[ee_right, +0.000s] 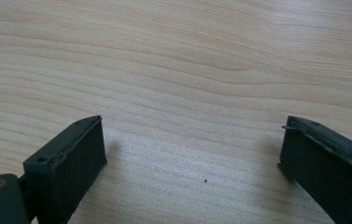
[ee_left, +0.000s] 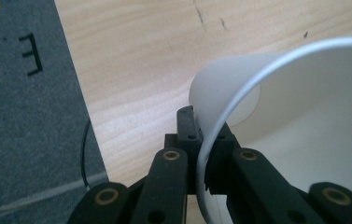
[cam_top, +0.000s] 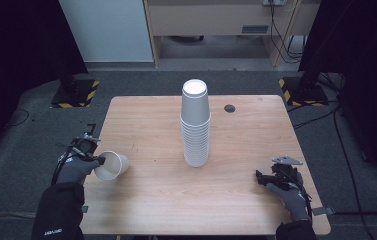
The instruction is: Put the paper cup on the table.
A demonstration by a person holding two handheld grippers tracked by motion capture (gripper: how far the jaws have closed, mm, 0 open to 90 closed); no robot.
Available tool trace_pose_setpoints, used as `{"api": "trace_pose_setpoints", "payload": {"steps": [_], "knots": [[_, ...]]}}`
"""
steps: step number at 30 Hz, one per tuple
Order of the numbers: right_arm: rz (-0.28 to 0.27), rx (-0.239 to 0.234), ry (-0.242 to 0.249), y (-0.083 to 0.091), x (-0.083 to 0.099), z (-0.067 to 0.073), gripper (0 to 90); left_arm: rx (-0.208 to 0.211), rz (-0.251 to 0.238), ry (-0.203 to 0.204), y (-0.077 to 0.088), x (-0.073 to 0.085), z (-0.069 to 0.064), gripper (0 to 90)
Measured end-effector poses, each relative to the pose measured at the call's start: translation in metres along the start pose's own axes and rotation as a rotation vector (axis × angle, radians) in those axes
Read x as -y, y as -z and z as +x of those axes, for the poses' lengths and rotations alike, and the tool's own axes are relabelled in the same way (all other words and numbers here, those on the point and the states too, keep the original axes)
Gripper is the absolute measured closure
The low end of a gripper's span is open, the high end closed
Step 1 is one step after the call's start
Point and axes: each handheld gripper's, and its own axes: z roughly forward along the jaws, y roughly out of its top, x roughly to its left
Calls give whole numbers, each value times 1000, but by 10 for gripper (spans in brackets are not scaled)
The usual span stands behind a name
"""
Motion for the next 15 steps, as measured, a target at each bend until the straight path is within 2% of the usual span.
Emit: {"api": "trace_pose_setpoints", "payload": {"steps": [4,8,9,10,15], "knots": [[0,0,0,0,0,0,70,4,48,-4,-2,-2,-2,869],[0,0,0,0,0,0,70,15,99,12,-1,-5,-3,869],[0,0,0,0,0,0,70,15,99,12,-1,-5,-3,868],[0,0,0,0,0,0,70,23,129,22,-1,-6,-4,868],[0,0,0,0,0,0,70,39,167,43,-2,-8,-5,868]]}}
